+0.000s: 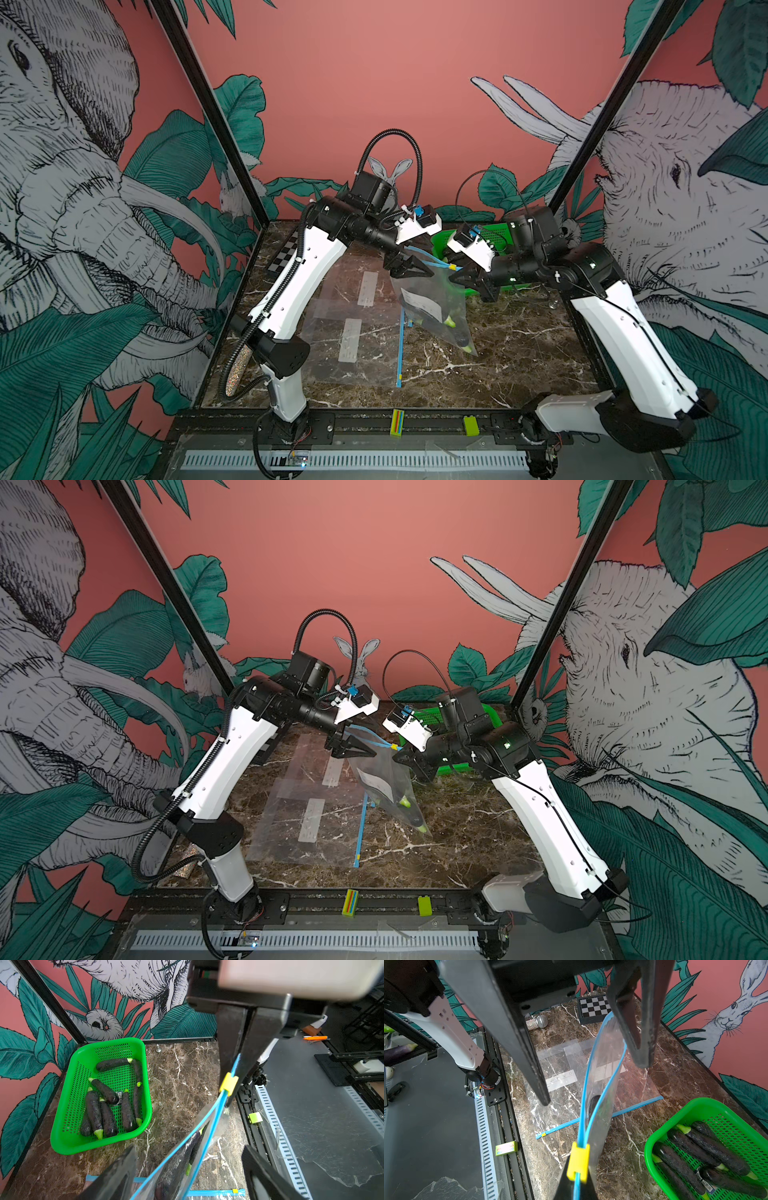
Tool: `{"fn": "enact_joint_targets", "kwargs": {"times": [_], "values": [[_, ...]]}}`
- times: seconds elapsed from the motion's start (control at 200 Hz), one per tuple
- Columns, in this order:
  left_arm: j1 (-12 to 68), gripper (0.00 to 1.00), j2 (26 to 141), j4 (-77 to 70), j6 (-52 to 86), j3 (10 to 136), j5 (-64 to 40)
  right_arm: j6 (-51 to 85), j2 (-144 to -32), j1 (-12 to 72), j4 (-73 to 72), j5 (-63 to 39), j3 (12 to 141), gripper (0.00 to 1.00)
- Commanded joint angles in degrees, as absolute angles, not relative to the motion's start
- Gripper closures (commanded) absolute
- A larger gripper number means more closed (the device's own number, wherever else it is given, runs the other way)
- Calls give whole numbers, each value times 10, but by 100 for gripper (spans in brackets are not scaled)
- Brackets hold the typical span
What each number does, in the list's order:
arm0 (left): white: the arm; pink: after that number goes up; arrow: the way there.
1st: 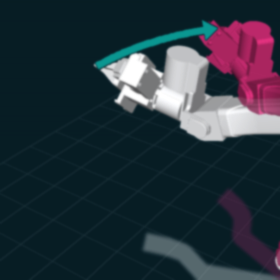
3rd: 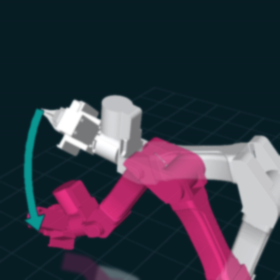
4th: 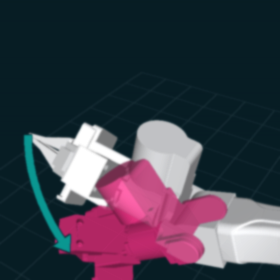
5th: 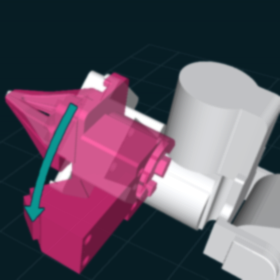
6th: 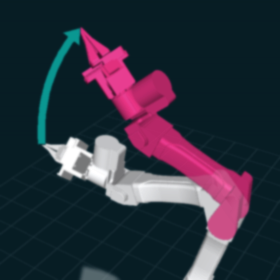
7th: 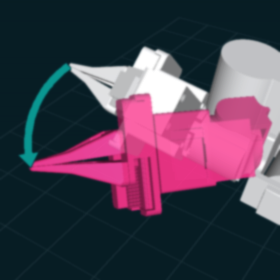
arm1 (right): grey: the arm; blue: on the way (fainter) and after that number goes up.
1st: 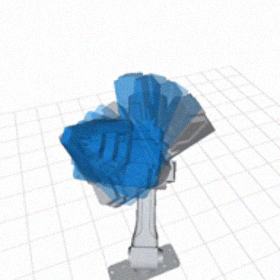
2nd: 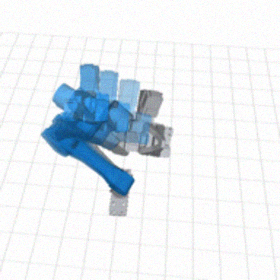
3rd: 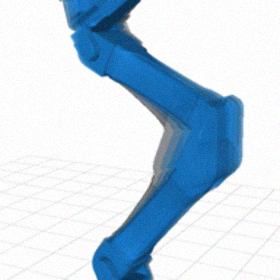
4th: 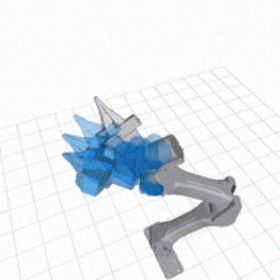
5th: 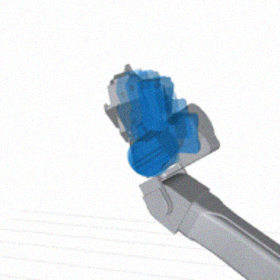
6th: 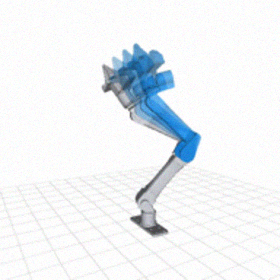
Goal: Place the eggplant in a zip-top bag and seal the zipper
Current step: Zip the zipper on the zipper food storage bag.
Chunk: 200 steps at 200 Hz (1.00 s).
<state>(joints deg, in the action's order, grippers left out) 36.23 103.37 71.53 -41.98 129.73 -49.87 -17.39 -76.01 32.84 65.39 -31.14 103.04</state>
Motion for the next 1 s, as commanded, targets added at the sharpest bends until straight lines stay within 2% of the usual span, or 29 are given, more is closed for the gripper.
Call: {"fn": "enact_joint_targets", "kwargs": {"times": [0.0,0.16,0.305,0.38,0.525,0.595,0.76,0.865,0.995], "values": [[362,23,1029,716,-443,1293,-488,-183,-761,326,653,-328,1046,100],[362,33,1043,722,-441,1303,-480,-180,-762,326,650,-321,1046,100],[362,54,1038,723,-439,1297,-482,-180,-766,326,650,-309,1043,100],[361,61,1032,723,-441,1288,-486,-180,-763,326,642,-305,1036,100],[362,65,1021,725,-442,1274,-490,-175,-759,326,626,-294,1029,100],[362,59,1017,731,-449,1270,-498,-175,-759,326,624,-293,1030,100],[362,60,1013,736,-453,1268,-504,-175,-763,325,623,-291,1033,100],[362,67,1010,738,-454,1267,-505,-175,-764,325,623,-290,1035,100],[361,84,1007,740,-452,1268,-506,-174,-761,323,619,-284,1032,100]]}}
